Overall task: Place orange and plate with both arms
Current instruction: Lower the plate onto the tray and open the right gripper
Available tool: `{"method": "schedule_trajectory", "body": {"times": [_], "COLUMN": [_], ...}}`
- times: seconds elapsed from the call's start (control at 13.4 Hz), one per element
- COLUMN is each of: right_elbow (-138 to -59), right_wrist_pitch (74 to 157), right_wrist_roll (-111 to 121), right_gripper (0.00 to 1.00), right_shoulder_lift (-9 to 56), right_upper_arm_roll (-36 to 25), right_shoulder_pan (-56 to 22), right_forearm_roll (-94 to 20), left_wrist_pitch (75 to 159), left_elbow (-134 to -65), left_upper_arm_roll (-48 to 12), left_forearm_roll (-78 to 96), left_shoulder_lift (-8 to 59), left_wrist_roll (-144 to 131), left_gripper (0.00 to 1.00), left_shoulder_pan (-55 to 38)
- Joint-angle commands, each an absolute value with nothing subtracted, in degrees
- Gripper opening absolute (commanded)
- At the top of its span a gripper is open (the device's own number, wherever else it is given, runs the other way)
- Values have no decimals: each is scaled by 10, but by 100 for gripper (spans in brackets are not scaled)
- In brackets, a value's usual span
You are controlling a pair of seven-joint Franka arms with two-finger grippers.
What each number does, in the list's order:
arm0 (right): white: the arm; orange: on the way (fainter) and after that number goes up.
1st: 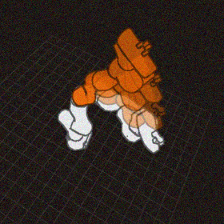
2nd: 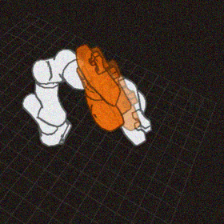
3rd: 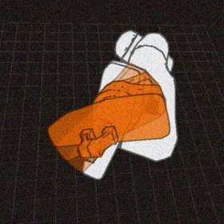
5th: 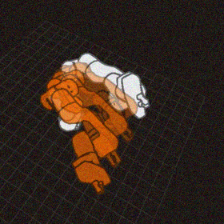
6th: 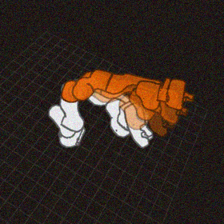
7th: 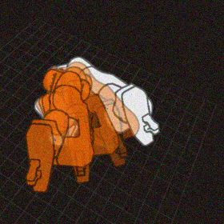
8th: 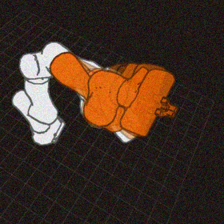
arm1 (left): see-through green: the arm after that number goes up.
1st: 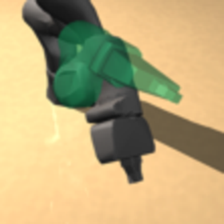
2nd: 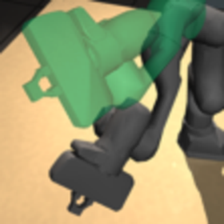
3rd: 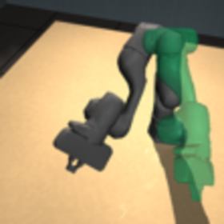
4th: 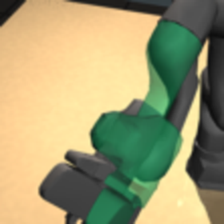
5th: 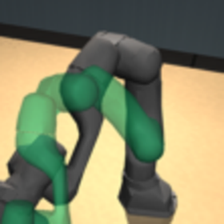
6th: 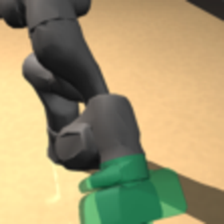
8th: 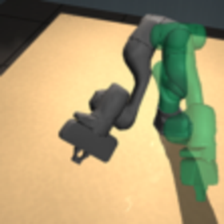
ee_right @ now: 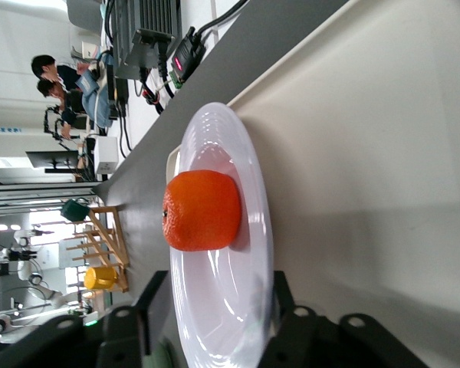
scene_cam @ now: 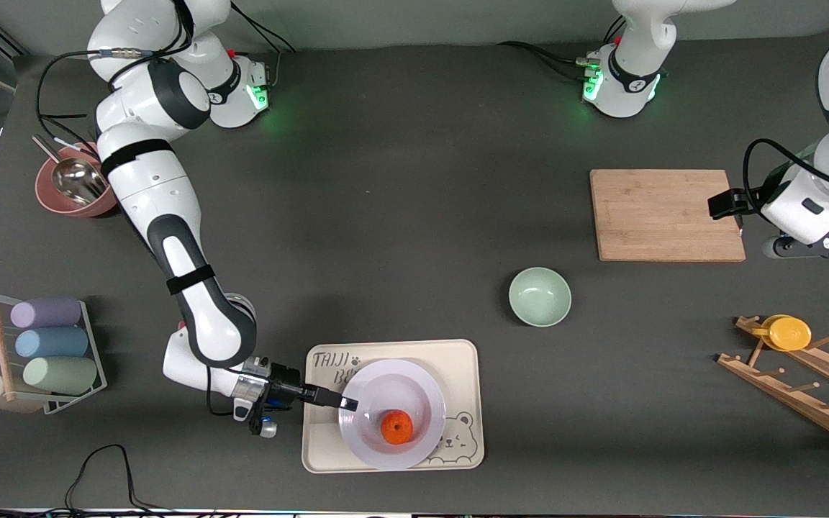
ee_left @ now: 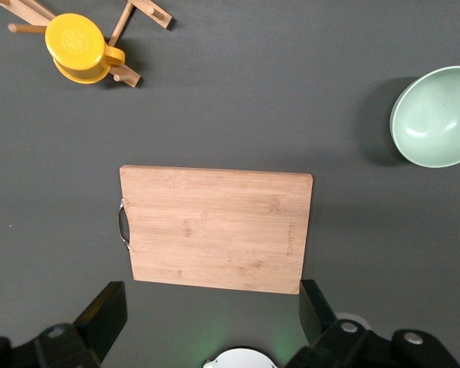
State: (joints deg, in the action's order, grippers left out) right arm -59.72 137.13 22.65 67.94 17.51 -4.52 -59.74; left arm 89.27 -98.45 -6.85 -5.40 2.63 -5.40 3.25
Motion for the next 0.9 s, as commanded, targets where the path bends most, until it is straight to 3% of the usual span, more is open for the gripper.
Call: {"method": "schedule_trajectory", "body": {"times": [0.0,0.37,0.52,0.82], "right_elbow": [-586,-596,-611,-697], "right_wrist_pitch": [1371,1360,1317,1211], "right_wrist_roll": [212,75,47,42], "right_gripper": [100,100,100,100], "right_shoulder_lift": [679,636,602,477], "right_upper_arm_roll": [177,165,165,116], "right_shoulder_pan": [-46,-44,-33,-28], "right_forearm_roll": [-517,-292,-192,-178], "left_wrist_pitch": [882,882,882,887], "left_elbow": [-974,-975,-975,-976], "left_upper_arm_roll": [-66,-66,-66,-66], "left_forearm_roll": [-50,-50,-50,-50], "left_shoulder_lift": [32,32,32,31], "left_wrist_roll": [-51,-51,-51,-51], "left_gripper": [100,100,100,100], "left_shoulder_pan": [22,22,22,21]}}
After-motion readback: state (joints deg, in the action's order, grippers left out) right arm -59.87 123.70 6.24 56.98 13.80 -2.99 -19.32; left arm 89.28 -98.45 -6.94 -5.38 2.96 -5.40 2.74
